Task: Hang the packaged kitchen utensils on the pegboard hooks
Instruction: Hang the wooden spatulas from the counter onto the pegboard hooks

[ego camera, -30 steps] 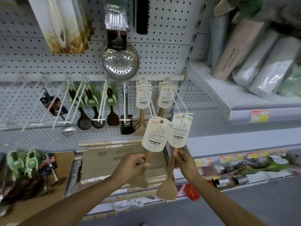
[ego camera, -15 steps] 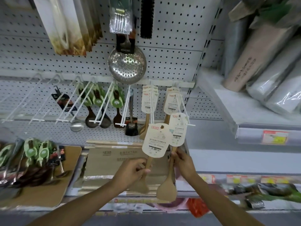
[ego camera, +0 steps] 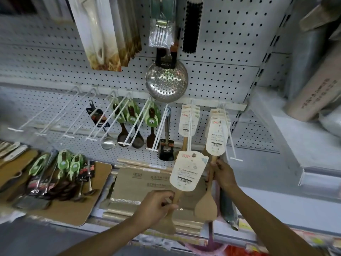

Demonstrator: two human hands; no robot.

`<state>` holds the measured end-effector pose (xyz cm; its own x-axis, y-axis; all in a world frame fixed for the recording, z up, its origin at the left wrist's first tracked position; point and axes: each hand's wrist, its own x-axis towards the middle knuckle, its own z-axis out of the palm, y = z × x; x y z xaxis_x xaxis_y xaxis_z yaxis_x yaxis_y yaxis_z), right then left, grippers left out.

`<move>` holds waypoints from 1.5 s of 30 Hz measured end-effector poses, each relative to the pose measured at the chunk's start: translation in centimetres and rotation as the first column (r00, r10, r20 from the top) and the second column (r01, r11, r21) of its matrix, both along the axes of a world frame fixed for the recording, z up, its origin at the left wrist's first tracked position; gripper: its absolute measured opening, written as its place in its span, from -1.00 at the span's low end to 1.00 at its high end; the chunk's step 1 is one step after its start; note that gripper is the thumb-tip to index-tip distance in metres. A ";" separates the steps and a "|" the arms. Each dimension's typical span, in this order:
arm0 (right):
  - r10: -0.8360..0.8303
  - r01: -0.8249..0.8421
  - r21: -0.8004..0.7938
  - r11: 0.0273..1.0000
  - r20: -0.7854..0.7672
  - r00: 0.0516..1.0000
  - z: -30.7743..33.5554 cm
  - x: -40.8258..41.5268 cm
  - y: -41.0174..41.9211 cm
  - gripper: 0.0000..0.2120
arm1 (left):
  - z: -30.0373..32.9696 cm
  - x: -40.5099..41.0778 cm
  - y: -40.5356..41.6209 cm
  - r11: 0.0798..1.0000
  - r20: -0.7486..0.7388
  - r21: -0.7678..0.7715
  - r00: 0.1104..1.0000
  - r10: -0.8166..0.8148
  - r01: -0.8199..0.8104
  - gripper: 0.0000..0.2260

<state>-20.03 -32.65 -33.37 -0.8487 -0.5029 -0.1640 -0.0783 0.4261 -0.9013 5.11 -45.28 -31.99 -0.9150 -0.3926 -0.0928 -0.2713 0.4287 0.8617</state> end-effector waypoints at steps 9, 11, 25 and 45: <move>-0.013 0.025 0.108 0.994 -0.111 0.994 2.1 1.2 0.2 -0.85 | 0.0 -0.3 0.9 1.000 0.040 0.023 0.999 -0.007 0.006 -0.94; 0.088 -0.079 0.076 0.994 -0.128 0.988 2.8 2.6 1.0 -0.62 | -0.2 -0.5 1.2 0.999 0.043 0.035 0.999 -0.008 0.007 -0.92; 0.355 -0.313 -0.232 0.921 0.170 0.919 2.2 12.4 2.4 -0.83 | -3.1 0.4 2.9 0.992 0.067 0.122 0.998 0.015 -0.023 -0.89; 0.189 -0.082 -0.373 0.924 0.260 0.947 0.9 12.8 -1.2 -0.83 | -5.7 1.4 2.4 0.936 0.092 0.333 0.992 0.085 -0.111 -0.85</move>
